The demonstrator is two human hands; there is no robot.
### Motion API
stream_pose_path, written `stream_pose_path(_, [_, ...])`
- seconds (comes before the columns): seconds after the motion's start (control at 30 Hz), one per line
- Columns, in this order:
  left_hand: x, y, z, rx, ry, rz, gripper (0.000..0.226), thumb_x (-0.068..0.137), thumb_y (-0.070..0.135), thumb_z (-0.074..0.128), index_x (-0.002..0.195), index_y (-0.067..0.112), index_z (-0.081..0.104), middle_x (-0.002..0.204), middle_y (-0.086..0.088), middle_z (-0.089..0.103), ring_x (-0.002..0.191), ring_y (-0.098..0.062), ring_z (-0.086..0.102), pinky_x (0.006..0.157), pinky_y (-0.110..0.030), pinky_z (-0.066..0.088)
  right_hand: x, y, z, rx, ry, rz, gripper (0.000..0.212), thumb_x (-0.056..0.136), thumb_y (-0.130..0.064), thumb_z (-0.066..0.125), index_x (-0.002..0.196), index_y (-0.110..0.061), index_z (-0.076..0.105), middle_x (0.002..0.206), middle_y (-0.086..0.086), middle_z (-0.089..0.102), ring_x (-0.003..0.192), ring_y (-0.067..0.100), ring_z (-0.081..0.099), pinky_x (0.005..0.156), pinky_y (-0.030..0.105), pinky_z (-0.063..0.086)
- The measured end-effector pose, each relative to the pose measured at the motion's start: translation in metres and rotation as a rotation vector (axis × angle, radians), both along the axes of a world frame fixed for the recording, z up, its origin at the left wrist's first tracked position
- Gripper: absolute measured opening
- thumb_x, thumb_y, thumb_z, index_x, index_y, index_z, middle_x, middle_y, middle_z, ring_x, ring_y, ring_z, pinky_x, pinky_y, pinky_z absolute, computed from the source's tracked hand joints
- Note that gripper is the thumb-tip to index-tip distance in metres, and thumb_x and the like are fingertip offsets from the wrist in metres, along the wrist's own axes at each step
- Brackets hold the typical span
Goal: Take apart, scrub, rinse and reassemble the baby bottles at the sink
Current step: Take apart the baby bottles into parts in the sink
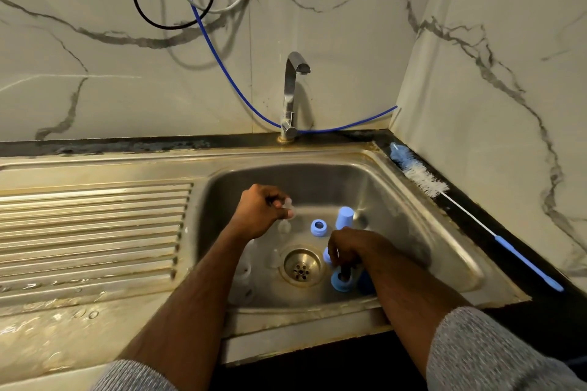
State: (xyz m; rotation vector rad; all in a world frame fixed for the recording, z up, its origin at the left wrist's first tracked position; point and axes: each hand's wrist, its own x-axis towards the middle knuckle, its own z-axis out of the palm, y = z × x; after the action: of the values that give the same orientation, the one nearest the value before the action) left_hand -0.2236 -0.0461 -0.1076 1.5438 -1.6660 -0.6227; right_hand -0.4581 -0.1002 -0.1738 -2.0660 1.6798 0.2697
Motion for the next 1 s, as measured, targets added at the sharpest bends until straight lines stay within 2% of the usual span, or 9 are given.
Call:
stream_pose_path(0.1, [0.0,-0.001,-0.001,0.002,0.001,-0.003,0.018,0.079,0.017,0.085,0.095,0.017,0.077,0.086,-0.003,0.073,0.083,-0.015,0.07,0.082,-0.03,0.059,0.006,0.001,0.027,-0.002,0.033,0.047,0.024,0.075,-0.008,0.079,0.097,-0.007,0.069,0.093,0.01,0.069,0.079,0.022,0.068,0.071,0.031,0.058])
stream_pose_path(0.13, [0.001,-0.001,-0.002,0.001,-0.001,-0.002,0.018,0.079,0.018,0.085,0.095,0.018,0.077,0.086,0.0,0.073,0.083,-0.013,0.07,0.082,-0.03,0.059,0.008,0.001,0.033,-0.044,-0.033,0.059,0.022,0.073,-0.008,0.081,0.092,-0.009,0.07,0.092,0.007,0.07,0.083,0.023,0.069,0.075,0.035,0.059])
stream_pose_path(0.23, [0.002,-0.001,-0.002,0.005,0.018,-0.007,0.018,0.081,0.019,0.084,0.097,0.018,0.076,0.086,0.006,0.073,0.083,-0.008,0.07,0.081,-0.026,0.058,0.015,0.001,0.042,-0.199,-0.399,0.059,0.015,0.075,-0.008,0.082,0.079,-0.017,0.071,0.073,-0.005,0.07,0.071,0.012,0.068,0.07,0.029,0.057])
stream_pose_path(0.33, [0.001,0.0,-0.001,0.015,0.0,-0.016,0.019,0.082,0.018,0.083,0.099,0.017,0.075,0.086,0.007,0.072,0.082,-0.004,0.069,0.078,-0.021,0.055,0.027,0.005,0.053,-0.353,-0.764,0.037,0.007,0.083,-0.016,0.079,0.083,-0.019,0.073,0.077,-0.001,0.073,0.074,0.012,0.068,0.074,0.031,0.058])
stream_pose_path(0.47, [0.001,0.001,0.001,0.037,-0.045,-0.033,0.016,0.081,0.016,0.083,0.093,0.019,0.074,0.085,0.006,0.072,0.082,-0.006,0.069,0.076,-0.022,0.055,0.049,0.014,0.066,-0.423,-0.958,0.044,0.015,0.084,-0.021,0.08,0.096,-0.019,0.072,0.086,-0.003,0.072,0.08,0.01,0.067,0.072,0.02,0.054])
stream_pose_path(0.6, [0.003,0.002,0.001,0.028,-0.087,-0.032,0.019,0.074,0.014,0.088,0.083,0.023,0.074,0.079,0.007,0.072,0.076,-0.007,0.068,0.072,-0.022,0.054,0.059,0.016,0.062,-0.382,-0.863,0.119,0.02,0.082,-0.025,0.082,0.099,-0.022,0.072,0.087,-0.005,0.071,0.067,-0.004,0.06,0.064,0.014,0.048])
stream_pose_path(0.73, [0.004,0.002,0.002,0.092,-0.121,0.02,0.027,0.069,0.016,0.091,0.088,0.018,0.072,0.084,0.003,0.072,0.081,-0.011,0.069,0.075,-0.026,0.057,0.064,0.015,0.062,-0.391,-0.811,0.136,0.012,0.083,-0.016,0.08,0.093,-0.02,0.074,0.085,-0.008,0.069,0.068,-0.006,0.059,0.064,0.013,0.047])
stream_pose_path(0.87, [0.02,0.004,0.005,0.047,-0.018,0.201,0.031,0.071,0.013,0.091,0.09,0.022,0.067,0.085,0.006,0.069,0.08,-0.006,0.066,0.069,-0.015,0.049,0.06,0.017,0.06,-0.29,-0.632,0.185,0.012,0.083,-0.013,0.079,0.094,-0.018,0.075,0.089,-0.008,0.071,0.071,0.0,0.062,0.068,0.018,0.05])
stream_pose_path(1.0, [0.032,0.005,0.005,0.025,0.078,0.334,0.019,0.077,0.009,0.086,0.089,0.013,0.071,0.084,-0.001,0.072,0.081,-0.012,0.069,0.078,-0.025,0.054,0.072,0.023,0.043,-0.171,-0.349,0.38,0.016,0.074,-0.016,0.084,0.086,-0.02,0.074,0.089,-0.002,0.072,0.075,0.008,0.063,0.067,0.023,0.05])
